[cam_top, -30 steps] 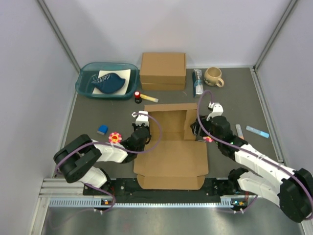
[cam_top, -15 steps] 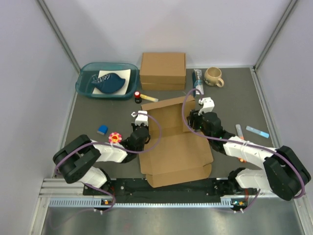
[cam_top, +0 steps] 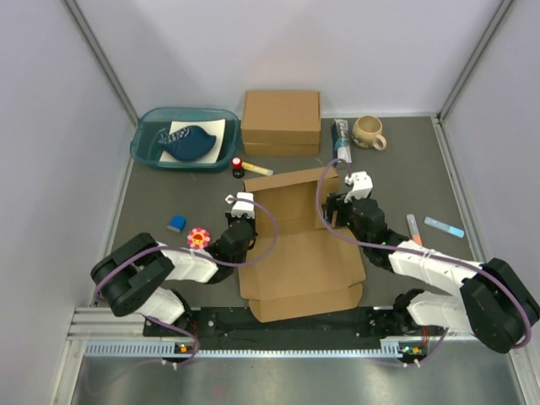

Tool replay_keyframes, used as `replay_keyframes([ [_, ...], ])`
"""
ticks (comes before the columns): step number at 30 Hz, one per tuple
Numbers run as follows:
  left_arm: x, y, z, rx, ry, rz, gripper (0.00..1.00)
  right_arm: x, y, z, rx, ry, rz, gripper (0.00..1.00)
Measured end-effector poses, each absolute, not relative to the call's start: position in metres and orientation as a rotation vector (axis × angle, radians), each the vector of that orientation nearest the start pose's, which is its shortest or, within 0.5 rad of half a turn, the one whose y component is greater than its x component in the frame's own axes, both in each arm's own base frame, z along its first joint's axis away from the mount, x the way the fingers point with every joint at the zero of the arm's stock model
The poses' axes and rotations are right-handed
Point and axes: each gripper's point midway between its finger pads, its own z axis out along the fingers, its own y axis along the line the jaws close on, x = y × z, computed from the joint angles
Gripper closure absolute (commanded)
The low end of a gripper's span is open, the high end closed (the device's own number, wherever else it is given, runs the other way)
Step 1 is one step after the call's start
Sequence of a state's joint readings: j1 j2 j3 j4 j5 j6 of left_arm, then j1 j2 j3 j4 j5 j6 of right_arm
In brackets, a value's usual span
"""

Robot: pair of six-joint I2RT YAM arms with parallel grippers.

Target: Fold the paper box

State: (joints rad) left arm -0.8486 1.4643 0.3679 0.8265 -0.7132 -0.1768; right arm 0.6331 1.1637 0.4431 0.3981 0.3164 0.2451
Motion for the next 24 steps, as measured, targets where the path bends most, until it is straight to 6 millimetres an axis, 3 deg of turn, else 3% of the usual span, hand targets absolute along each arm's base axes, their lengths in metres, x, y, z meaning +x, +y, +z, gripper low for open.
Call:
replay_keyframes([
  [11, 0.317, -0.194, 0.092, 0.141, 1.752, -0.145, 1.0, 0.318, 0.183, 0.135, -0.181, 1.801, 0.345, 0.18],
  [14, 0.316, -0.196, 0.09, 0.159, 1.756, -0.158, 1.0, 0.32, 0.188, 0.134, -0.202, 1.796, 0.36, 0.22],
  [19, 0.315, -0.201, 0.087, 0.198, 1.766, -0.178, 1.0, 0.33, 0.193, 0.126, -0.23, 1.822, 0.332, 0.44],
  [22, 0.316, -0.2, 0.085, 0.209, 1.773, -0.181, 1.0, 0.334, 0.189, 0.122, -0.227, 1.827, 0.299, 0.46],
  [24, 0.316, -0.2, 0.084, 0.213, 1.778, -0.182, 1.0, 0.334, 0.187, 0.123, -0.222, 1.826, 0.292, 0.38],
])
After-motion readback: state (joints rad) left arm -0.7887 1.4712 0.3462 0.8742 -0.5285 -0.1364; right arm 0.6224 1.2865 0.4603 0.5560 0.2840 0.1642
